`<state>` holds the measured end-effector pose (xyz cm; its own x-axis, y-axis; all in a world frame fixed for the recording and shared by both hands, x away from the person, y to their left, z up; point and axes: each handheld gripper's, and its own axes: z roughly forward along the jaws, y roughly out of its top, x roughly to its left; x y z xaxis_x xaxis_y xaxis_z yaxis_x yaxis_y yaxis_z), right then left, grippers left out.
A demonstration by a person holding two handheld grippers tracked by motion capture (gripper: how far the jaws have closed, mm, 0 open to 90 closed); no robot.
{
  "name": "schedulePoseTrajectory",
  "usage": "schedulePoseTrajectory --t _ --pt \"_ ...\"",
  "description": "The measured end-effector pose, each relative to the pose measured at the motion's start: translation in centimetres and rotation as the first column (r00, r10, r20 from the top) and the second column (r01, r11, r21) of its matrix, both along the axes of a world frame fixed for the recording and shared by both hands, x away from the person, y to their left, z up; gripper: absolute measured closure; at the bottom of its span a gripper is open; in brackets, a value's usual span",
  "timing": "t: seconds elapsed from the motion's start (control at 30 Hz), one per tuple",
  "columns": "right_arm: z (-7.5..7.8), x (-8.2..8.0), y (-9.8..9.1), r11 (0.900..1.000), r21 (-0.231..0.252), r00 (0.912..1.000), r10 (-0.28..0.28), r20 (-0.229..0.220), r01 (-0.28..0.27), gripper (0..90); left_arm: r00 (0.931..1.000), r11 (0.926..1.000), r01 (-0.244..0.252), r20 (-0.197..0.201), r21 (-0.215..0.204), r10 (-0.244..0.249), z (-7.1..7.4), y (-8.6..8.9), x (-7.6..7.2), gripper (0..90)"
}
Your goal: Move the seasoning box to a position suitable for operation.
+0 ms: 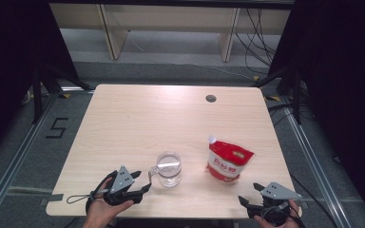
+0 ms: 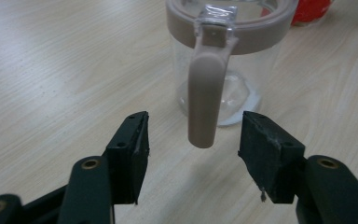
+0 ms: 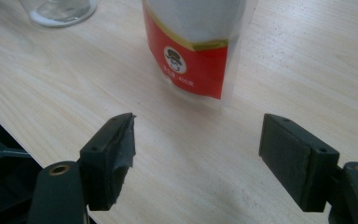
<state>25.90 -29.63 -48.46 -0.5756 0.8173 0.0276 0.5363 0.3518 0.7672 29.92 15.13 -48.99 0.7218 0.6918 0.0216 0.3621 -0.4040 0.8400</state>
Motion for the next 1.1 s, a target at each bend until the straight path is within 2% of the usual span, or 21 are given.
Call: schedulePoseTrajectory --t 0.03,0.1,0.2,0.23,0.27,0.3,0.33,0.37,0.43,0.5,0.6,0.67,0.7,0.73,0.8,0.87,0.9,0.97,1.0,1.03,1.1 --pt "0.0 0.0 0.0 1.0 -0.003 1.0 -0.003 -0.001 0.003 27.7 0.9999 0.9996 0.014 0.004 0.024 -0.015 0.0 -0.1 0.2 44.0" --pt "0.0 -0.1 0.1 1.0 0.002 1.0 -0.004 -0.001 0.004 27.8 0.9996 0.9992 0.022 0.019 0.032 -0.023 -0.1 -0.4 0.6 47.2" --pt "0.0 0.1 -0.1 0.9999 -0.011 0.9997 0.013 0.021 -0.013 27.9 0.9998 0.9997 0.018 0.006 0.016 -0.018 -0.2 -0.9 0.7 55.2" --pt "-0.1 0.1 -0.1 0.9998 -0.011 0.9997 0.014 0.019 -0.014 27.9 0.9991 0.9985 0.038 0.016 0.039 -0.038 -0.2 -1.0 0.9 58.1" --pt "-0.1 0.2 -0.1 0.9997 -0.015 0.9994 0.021 0.027 -0.02 27.9 0.9991 0.9985 0.038 0.016 0.039 -0.038 -0.2 -1.0 0.9 60.7" --pt "-0.1 0.2 -0.1 0.9997 -0.012 0.9996 0.02 0.02 -0.019 27.9 0.9984 0.9979 0.045 0.032 0.046 -0.047 -0.1 -1.0 1.1 63.5" --pt "-0.1 0.2 -0.1 0.9997 -0.012 0.9996 0.02 0.02 -0.019 27.9 0.9984 0.9979 0.045 0.032 0.046 -0.047 -0.1 -1.0 1.1 66.3" --pt "-0.1 0.2 -0.1 0.9998 -0.01 0.9997 0.018 0.019 -0.018 27.9 0.9989 0.9991 0.037 0.03 0.02 -0.037 -0.1 -1.0 1.3 68.9" --pt "-0.1 0.2 -0.1 0.9998 -0.008 0.9998 0.016 0.015 -0.016 27.9 0.9986 0.9989 0.041 0.031 0.021 -0.042 -0.1 -0.7 1.6 71.3" --pt "-0.1 0.2 -0.1 0.9999 -0.007 0.9997 0.016 0.016 -0.016 28.0 0.9989 0.9989 0.035 0.031 0.03 -0.036 -0.1 -0.5 1.7 71.6" --pt "-0.1 0.2 -0.1 0.9997 -0.009 0.9996 0.022 0.017 -0.022 27.9 0.9996 0.9996 0.023 0.016 0.014 -0.023 -0.1 0.0 2.1 73.0" --pt "-0.1 0.2 0.0 0.9997 -0.01 0.9996 0.023 0.018 -0.022 28.0 0.9998 0.9999 0.014 0.015 0.003 -0.014 -0.2 0.2 2.4 73.5" --pt "-0.1 0.2 -0.1 0.9996 -0.015 0.9995 0.024 0.022 -0.024 28.0 1.0 0.9997 -0.004 -0.003 -0.022 0.004 -0.3 0.1 2.7 73.8" --pt "-0.1 0.2 0.0 0.9996 -0.014 0.9995 0.026 0.017 -0.025 28.1 1.0 1.0 0.003 0.003 -0.005 -0.003 -0.2 0.1 2.9 74.0" --pt "-0.1 0.2 0.0 0.9996 -0.012 0.9995 0.027 0.014 -0.027 28.3 1.0 0.9999 -0.002 0.006 -0.011 0.002 -0.2 0.0 3.0 74.5" --pt "-0.2 0.3 0.1 0.9992 -0.011 0.9991 0.039 0.016 -0.039 28.4 0.9999 1.0 0.006 0.011 0.001 -0.006 -0.2 -0.1 3.2 74.8" --pt "-0.1 0.2 0.1 0.9994 -0.013 0.9994 0.031 0.014 -0.031 28.4 0.9999 0.9999 0.011 0.005 -0.012 -0.011 -0.2 -0.1 3.3 74.8" --pt "-0.1 0.1 0.2 0.9998 0.0 0.9998 0.018 -0.002 -0.018 28.3 0.9998 0.9998 0.017 0.011 -0.005 -0.017 -0.2 -0.2 3.2 74.7" --pt "-0.1 0.1 0.2 0.9998 0.0 0.9998 0.018 -0.002 -0.018 28.3 0.9998 0.9998 0.017 0.011 -0.005 -0.017 -0.2 -0.2 3.2 74.6" --pt "-0.1 0.3 0.0 0.9991 -0.017 0.999 0.038 0.024 -0.038 28.4 0.9996 0.9996 0.028 0.011 -0.008 -0.028 -0.2 -0.4 3.1 74.6" --pt "-0.1 0.3 0.1 0.9993 -0.013 0.9991 0.036 0.021 -0.035 28.4 0.9994 0.9993 0.034 0.009 -0.018 -0.034 -0.3 -0.6 2.9 74.5"
